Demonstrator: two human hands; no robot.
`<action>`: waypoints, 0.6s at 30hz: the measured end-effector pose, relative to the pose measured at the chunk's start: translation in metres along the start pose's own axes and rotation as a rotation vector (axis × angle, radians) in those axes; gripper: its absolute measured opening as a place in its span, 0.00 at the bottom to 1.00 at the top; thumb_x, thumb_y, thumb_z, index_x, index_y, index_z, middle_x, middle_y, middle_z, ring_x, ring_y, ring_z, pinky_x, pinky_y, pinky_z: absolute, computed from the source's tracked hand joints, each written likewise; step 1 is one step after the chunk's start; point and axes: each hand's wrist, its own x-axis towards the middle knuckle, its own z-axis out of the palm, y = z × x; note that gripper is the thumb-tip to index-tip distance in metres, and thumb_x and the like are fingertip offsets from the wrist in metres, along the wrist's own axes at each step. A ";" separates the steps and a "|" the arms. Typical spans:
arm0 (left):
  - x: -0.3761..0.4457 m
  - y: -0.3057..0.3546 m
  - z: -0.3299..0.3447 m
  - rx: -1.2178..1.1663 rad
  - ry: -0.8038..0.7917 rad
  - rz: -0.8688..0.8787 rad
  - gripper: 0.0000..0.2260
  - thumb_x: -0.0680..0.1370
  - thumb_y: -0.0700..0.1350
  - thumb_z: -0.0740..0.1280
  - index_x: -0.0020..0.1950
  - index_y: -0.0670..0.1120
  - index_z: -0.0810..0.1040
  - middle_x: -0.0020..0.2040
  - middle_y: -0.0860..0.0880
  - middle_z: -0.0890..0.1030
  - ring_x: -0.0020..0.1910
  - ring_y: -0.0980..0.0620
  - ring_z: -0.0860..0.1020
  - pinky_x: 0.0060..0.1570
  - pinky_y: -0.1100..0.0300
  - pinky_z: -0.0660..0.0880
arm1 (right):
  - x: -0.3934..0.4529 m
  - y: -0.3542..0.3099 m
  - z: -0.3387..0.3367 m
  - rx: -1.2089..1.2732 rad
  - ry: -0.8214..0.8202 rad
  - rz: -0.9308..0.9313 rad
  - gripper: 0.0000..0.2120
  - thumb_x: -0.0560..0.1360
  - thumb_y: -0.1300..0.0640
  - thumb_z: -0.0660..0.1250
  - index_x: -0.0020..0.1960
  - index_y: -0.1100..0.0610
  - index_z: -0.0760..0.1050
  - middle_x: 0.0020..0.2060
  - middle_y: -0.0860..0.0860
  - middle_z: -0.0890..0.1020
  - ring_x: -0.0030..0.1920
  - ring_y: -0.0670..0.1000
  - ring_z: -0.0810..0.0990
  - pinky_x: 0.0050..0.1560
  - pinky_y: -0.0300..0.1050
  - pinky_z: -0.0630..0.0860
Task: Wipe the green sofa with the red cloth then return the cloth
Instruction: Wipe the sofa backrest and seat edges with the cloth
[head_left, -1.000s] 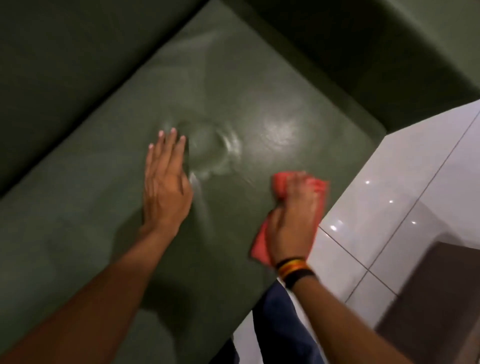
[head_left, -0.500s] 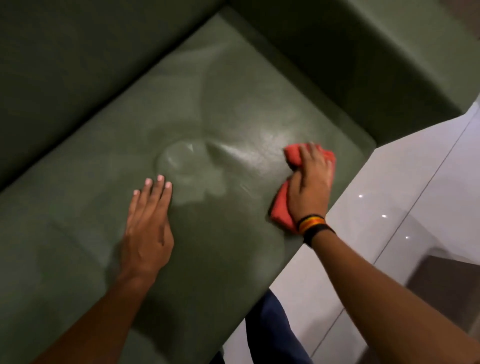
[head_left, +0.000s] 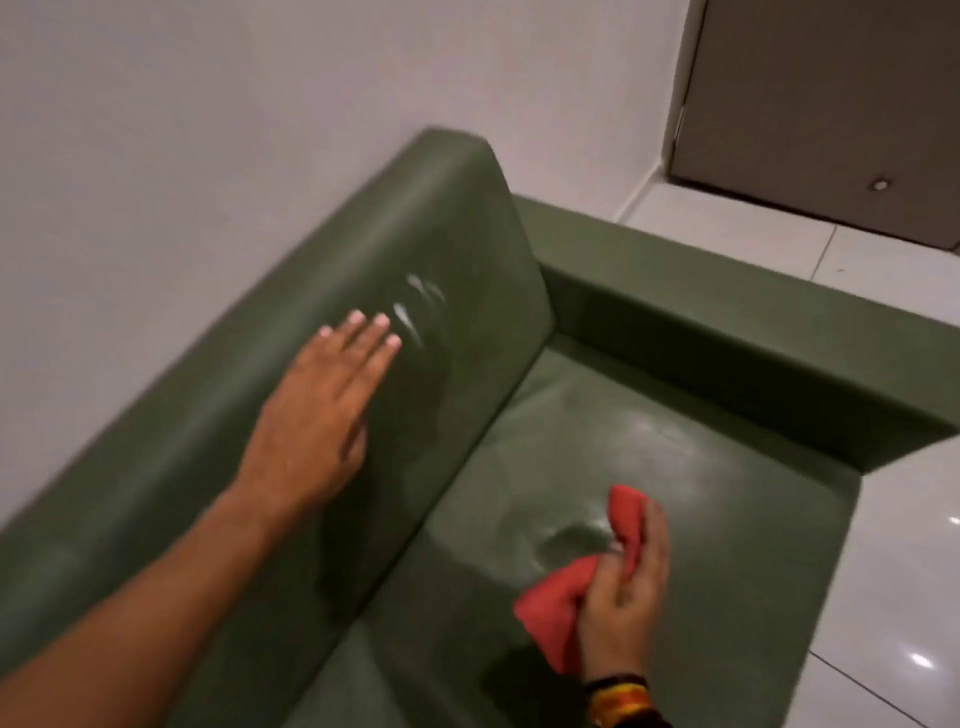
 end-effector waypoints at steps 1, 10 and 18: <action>0.018 -0.031 -0.017 0.059 0.010 0.009 0.35 0.74 0.39 0.55 0.83 0.39 0.64 0.84 0.38 0.64 0.84 0.38 0.62 0.85 0.44 0.53 | -0.001 -0.027 0.029 0.068 0.003 -0.018 0.29 0.78 0.49 0.54 0.78 0.52 0.64 0.80 0.51 0.65 0.80 0.50 0.63 0.80 0.41 0.57; 0.030 -0.103 0.046 0.057 -0.084 0.148 0.31 0.82 0.47 0.57 0.85 0.41 0.58 0.86 0.41 0.58 0.86 0.42 0.55 0.86 0.47 0.45 | 0.032 -0.172 0.243 0.333 -0.154 -0.110 0.26 0.85 0.53 0.54 0.82 0.52 0.56 0.84 0.46 0.52 0.83 0.40 0.48 0.82 0.35 0.48; 0.030 -0.104 0.053 0.040 0.037 0.109 0.28 0.84 0.43 0.57 0.84 0.38 0.61 0.86 0.41 0.60 0.86 0.42 0.57 0.86 0.46 0.52 | 0.112 -0.091 0.295 0.124 -0.002 0.067 0.30 0.81 0.44 0.47 0.82 0.50 0.57 0.83 0.51 0.58 0.84 0.49 0.53 0.84 0.50 0.47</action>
